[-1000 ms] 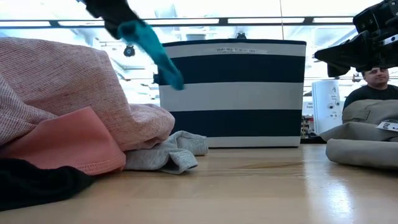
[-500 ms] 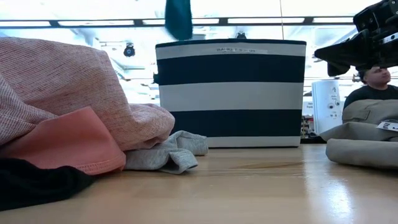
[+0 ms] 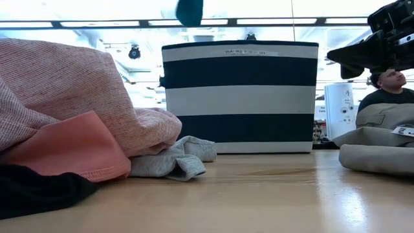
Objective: Sort clothes
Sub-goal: Put the blue sock into the blue bin
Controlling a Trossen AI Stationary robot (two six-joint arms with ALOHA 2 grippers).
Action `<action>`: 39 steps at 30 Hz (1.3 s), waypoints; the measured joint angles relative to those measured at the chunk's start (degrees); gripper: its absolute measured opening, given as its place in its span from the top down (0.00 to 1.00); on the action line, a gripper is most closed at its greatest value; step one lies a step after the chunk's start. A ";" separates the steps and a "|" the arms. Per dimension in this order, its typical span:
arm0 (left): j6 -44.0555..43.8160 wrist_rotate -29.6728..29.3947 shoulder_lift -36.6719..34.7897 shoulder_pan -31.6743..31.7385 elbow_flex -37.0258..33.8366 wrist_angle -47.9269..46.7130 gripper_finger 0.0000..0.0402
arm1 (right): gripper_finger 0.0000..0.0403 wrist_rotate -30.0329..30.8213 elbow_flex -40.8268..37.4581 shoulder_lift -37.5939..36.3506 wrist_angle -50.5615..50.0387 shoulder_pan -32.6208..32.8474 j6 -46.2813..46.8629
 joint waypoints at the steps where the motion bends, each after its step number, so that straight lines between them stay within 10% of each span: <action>1: 0.35 1.08 1.29 1.23 1.25 -0.47 1.00 | 1.00 0.00 0.00 0.00 0.00 0.00 0.00; 23: 4.19 9.45 24.93 16.64 18.37 -8.41 0.99 | 1.00 -0.02 0.00 0.00 0.05 -0.02 0.00; 39: 4.45 9.46 25.58 16.65 18.37 -9.35 0.70 | 1.00 -0.03 0.02 0.00 1.54 0.00 1.94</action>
